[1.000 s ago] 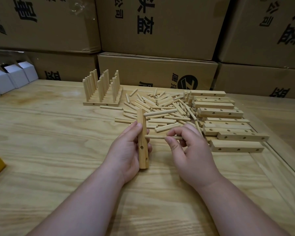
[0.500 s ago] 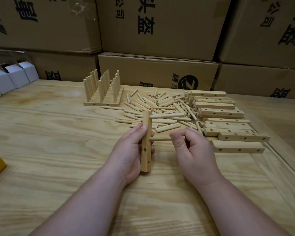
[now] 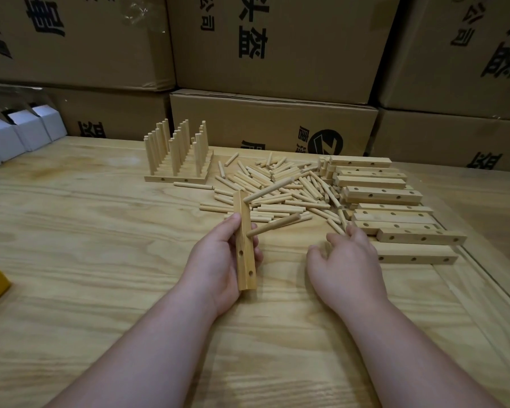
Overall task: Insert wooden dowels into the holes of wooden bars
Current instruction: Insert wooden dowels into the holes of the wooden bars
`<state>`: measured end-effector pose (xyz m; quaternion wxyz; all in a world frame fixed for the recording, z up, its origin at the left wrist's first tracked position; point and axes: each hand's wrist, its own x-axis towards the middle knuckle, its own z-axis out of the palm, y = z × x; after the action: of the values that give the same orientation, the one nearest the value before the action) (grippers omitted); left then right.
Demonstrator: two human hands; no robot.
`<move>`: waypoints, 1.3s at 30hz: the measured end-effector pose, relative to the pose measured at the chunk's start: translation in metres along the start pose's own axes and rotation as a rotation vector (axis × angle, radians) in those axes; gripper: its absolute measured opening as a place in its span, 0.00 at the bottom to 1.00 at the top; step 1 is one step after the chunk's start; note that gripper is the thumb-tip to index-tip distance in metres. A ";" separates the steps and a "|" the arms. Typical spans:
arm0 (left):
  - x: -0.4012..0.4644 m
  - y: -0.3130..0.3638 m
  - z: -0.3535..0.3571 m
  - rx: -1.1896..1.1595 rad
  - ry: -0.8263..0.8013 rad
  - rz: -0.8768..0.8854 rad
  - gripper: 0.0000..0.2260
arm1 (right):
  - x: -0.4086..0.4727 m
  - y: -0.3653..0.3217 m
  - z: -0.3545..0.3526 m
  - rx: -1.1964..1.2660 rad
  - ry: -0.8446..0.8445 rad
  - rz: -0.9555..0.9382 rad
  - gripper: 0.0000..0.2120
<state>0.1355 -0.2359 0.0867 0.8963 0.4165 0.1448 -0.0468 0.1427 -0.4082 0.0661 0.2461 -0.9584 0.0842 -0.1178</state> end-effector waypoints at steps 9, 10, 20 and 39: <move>0.000 0.000 0.000 -0.023 0.017 -0.007 0.11 | 0.001 0.000 0.000 -0.009 0.038 -0.034 0.13; 0.000 0.000 0.000 -0.025 0.019 -0.007 0.11 | 0.001 0.000 0.000 -0.011 0.043 -0.044 0.12; 0.004 0.001 -0.002 -0.066 0.057 -0.025 0.12 | 0.003 0.001 0.002 -0.072 -0.009 -0.082 0.13; 0.017 0.000 -0.009 -0.195 0.185 0.165 0.13 | -0.007 -0.007 0.003 0.368 -0.151 -0.457 0.09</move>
<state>0.1494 -0.2281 0.0764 0.9161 0.3407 0.1956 0.0798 0.1375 -0.3991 0.0654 0.3883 -0.8978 -0.1751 -0.1118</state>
